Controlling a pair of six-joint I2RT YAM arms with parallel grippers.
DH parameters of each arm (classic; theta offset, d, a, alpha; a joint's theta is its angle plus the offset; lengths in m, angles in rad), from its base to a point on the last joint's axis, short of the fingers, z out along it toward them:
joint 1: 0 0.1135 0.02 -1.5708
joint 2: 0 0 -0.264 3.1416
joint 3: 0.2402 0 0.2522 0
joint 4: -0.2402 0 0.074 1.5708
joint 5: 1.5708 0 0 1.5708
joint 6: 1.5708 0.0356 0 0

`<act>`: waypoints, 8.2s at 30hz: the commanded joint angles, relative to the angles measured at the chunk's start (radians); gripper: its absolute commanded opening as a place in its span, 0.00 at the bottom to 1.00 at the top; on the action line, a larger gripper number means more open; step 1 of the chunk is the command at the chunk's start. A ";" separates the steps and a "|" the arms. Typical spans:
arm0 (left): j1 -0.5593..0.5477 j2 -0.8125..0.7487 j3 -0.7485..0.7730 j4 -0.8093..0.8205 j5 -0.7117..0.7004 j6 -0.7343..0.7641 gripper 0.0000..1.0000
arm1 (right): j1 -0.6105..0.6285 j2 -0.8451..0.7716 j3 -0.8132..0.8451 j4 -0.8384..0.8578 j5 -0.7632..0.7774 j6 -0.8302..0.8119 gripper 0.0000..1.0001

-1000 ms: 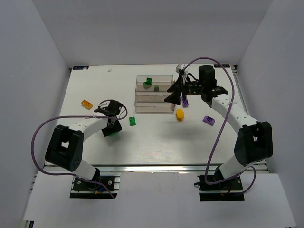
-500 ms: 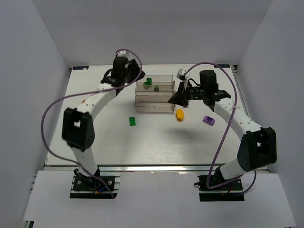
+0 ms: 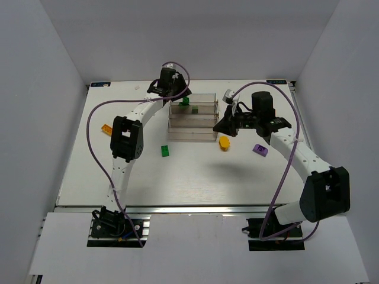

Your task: Sort the legos into containers by color

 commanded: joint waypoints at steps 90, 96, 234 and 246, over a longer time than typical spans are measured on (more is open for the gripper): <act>0.056 -2.026 -1.244 -0.773 -0.477 -0.439 0.65 | 0.617 0.886 0.915 -0.433 0.722 0.421 0.08; 0.047 -1.990 -1.363 -0.676 -0.408 -0.423 0.65 | 0.536 0.639 0.885 -0.441 0.199 0.004 0.00; 0.100 -0.401 -0.575 0.247 0.313 -0.124 0.18 | -0.178 0.092 0.110 -0.358 -0.070 -0.168 0.28; 0.080 -0.297 -0.439 0.151 0.279 -0.103 0.53 | -0.173 0.091 0.077 -0.342 0.054 -0.174 0.71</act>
